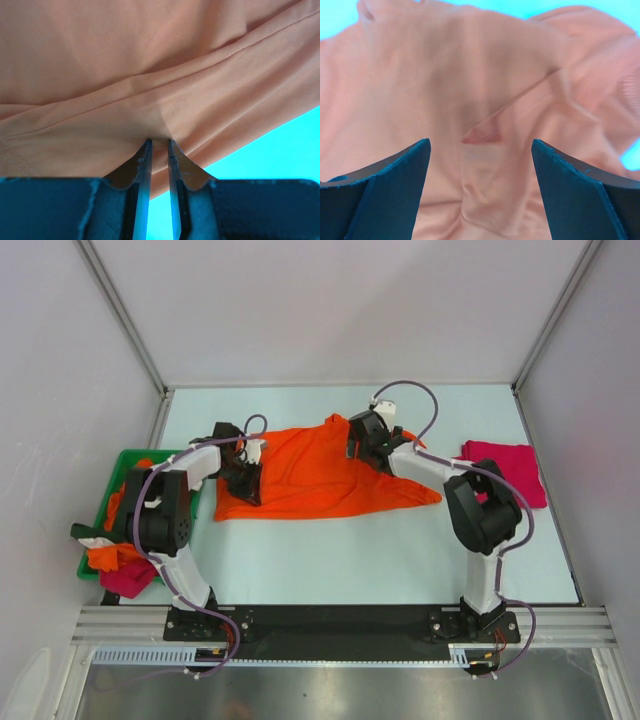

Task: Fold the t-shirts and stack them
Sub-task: Fold the flattened tshirt in 1/3 of the way

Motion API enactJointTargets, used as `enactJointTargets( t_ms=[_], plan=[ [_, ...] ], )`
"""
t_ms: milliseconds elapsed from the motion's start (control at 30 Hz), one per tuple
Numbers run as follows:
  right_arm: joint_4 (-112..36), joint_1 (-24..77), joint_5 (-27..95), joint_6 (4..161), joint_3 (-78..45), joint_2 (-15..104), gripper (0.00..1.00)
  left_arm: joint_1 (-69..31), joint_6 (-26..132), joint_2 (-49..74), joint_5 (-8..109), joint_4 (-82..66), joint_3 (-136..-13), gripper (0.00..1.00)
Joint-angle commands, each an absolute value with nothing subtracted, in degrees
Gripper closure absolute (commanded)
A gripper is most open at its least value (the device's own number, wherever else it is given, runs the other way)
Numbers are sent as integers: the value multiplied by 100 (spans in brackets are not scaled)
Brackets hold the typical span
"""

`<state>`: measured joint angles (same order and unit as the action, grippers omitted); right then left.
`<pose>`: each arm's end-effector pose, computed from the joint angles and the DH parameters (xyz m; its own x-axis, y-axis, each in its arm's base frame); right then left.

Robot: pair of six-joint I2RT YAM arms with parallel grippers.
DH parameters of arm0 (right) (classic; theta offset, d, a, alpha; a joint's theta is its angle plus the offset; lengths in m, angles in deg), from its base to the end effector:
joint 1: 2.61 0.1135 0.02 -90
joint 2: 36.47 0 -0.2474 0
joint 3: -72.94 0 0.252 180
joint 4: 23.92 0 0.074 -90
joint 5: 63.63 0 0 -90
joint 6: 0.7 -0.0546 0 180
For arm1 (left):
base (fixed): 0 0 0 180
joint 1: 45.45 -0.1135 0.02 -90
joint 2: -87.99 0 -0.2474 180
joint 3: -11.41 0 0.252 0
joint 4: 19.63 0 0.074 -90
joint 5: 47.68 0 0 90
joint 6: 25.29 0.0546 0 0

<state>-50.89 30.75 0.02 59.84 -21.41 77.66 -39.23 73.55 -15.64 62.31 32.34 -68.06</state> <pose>0.3829 0.2231 0.1645 -0.6471 0.1016 -0.7556 0.0913 0.9943 0.0555 0.3343 -0.0552 0.1291 -0.9255 0.2461 -0.2879 0.3294 0.8982 -0.2911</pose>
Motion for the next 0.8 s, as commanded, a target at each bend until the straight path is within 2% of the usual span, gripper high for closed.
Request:
enactJointTargets(
  t_ms=[0, 133, 233, 267, 333, 400, 567, 633, 767],
  plan=[
    [-4711, 3105, -351, 5915, -1669, 7094, 12, -3851, 7271, -1563, 6491, 3185, -6917, 76],
    [-4631, 3193, -325, 5687, -1177, 6971, 17, -3825, 7245, -1563, 6491, 3150, -6873, 76],
    [-4596, 3272, -281, 5590, -1035, 7127, 49, -3825, 7271, -1554, 6456, 3150, -6837, 76],
    [-4613, 3316, -281, 5546, -1070, 7189, 67, -3825, 7262, -1555, 6447, 3158, -6837, 76],
    [-4631, 3325, -263, 5511, -1140, 7391, 76, -3825, 7253, -1537, 6438, 3150, -6820, 76],
    [-4666, 3325, -202, 5502, -1315, 7541, 78, -3825, 7262, -1511, 6438, 3167, -6811, 76],
    [-4693, 3325, 157, 5607, -1755, 8094, 76, -3816, 7271, -1511, 6394, 3167, -6776, 76],
    [-4701, 3307, 386, 5695, -1966, 8227, 72, -3816, 7279, -1502, 6367, 3176, -6750, 76],
    [-4780, 3272, 468, 5678, -2029, 8315, 53, -3816, 7288, -1476, 6341, 3176, -6714, 76]
  ],
)
